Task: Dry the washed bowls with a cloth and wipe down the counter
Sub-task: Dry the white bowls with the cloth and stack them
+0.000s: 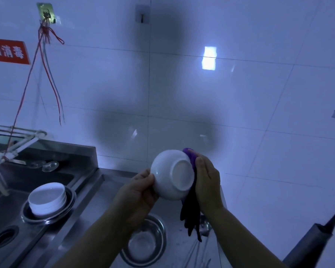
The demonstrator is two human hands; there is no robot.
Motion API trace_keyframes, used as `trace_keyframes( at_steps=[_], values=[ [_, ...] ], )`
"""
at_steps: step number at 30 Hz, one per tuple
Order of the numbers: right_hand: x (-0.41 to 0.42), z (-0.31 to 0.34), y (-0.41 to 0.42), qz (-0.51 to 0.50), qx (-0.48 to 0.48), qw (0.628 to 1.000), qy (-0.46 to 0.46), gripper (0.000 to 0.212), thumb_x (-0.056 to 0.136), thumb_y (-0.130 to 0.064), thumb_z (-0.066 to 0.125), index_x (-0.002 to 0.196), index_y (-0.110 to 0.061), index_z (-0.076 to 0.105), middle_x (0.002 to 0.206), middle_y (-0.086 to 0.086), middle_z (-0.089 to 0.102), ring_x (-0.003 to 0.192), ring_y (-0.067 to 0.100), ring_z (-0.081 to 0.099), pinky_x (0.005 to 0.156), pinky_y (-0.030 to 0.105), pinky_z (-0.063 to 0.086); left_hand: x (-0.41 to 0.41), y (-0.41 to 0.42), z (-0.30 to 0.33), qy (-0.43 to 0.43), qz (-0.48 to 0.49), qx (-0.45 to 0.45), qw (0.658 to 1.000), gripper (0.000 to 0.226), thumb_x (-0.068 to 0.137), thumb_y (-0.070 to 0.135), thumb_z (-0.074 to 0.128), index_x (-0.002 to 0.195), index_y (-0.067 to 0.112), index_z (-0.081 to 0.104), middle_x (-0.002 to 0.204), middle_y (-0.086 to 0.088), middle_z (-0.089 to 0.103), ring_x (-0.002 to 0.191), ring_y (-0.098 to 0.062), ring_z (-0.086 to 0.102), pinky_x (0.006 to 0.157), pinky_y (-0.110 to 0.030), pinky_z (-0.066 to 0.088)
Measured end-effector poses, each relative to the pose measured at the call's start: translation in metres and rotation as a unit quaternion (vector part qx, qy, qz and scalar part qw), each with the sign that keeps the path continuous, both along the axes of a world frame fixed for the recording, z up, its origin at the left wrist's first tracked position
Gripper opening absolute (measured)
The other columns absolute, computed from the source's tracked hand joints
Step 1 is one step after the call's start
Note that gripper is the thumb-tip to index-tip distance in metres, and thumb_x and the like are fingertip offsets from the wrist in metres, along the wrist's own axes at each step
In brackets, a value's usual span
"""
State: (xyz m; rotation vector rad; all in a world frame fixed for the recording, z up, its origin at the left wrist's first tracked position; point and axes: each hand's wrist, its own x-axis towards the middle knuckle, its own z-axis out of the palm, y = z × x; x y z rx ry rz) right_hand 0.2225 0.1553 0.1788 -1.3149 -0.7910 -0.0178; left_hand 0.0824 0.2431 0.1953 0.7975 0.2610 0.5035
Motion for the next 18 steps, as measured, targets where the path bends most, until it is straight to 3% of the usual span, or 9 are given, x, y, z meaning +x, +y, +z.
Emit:
trace_keyframes(
  at_steps=[5, 9, 14, 16, 18],
  values=[
    [0.001, 0.006, 0.012, 0.024, -0.074, 0.993, -0.091, 0.031, 0.091, -0.021, 0.039, 0.097, -0.014, 0.069, 0.095, 0.002, 0.069, 0.089, 0.003, 0.06, 0.079, 0.014, 0.045, -0.012, 0.01, -0.004, 0.087, -0.008, 0.197, 0.976, 0.024, 0.092, 0.002, 0.04, 0.1, 0.007, 0.062, 0.082, -0.002, 0.073, 0.074, -0.012, 0.067, 0.065, -0.023, 0.055],
    [-0.015, 0.011, 0.035, 0.031, -0.111, 0.965, -0.234, 0.03, 0.092, -0.016, 0.042, 0.089, -0.009, 0.071, 0.089, 0.002, 0.068, 0.086, 0.013, 0.06, 0.083, 0.027, 0.046, -0.022, 0.024, -0.011, 0.169, 0.017, 0.332, 0.928, 0.02, 0.093, 0.007, 0.043, 0.095, 0.016, 0.061, 0.094, -0.006, 0.063, 0.08, -0.015, 0.06, 0.065, -0.025, 0.051],
    [-0.031, 0.024, 0.056, 0.099, -0.156, 0.945, -0.269, 0.032, 0.089, -0.028, 0.041, 0.089, -0.013, 0.069, 0.087, -0.004, 0.066, 0.083, 0.008, 0.058, 0.079, 0.028, 0.047, -0.046, 0.068, -0.006, 0.174, 0.036, 0.393, 0.902, 0.017, 0.093, 0.019, 0.046, 0.092, 0.018, 0.063, 0.091, -0.004, 0.063, 0.082, -0.018, 0.058, 0.065, -0.021, 0.048],
    [-0.037, 0.025, 0.065, 0.135, -0.217, 0.928, -0.271, 0.037, 0.084, -0.045, 0.047, 0.094, -0.016, 0.067, 0.087, -0.005, 0.063, 0.081, 0.008, 0.057, 0.075, 0.026, 0.047, -0.059, 0.09, 0.002, 0.17, 0.037, 0.446, 0.878, 0.019, 0.086, 0.026, 0.046, 0.087, 0.018, 0.063, 0.085, -0.003, 0.062, 0.078, -0.015, 0.057, 0.066, -0.022, 0.046],
    [-0.046, 0.023, 0.076, 0.158, -0.263, 0.906, -0.29, 0.04, 0.074, -0.052, 0.06, 0.096, -0.019, 0.065, 0.086, -0.006, 0.061, 0.076, 0.008, 0.055, 0.07, 0.025, 0.047, -0.07, 0.11, 0.008, 0.174, 0.035, 0.517, 0.837, 0.019, 0.092, 0.014, 0.046, 0.081, 0.021, 0.059, 0.083, -0.001, 0.057, 0.076, -0.007, 0.054, 0.067, -0.021, 0.044]
  ],
)
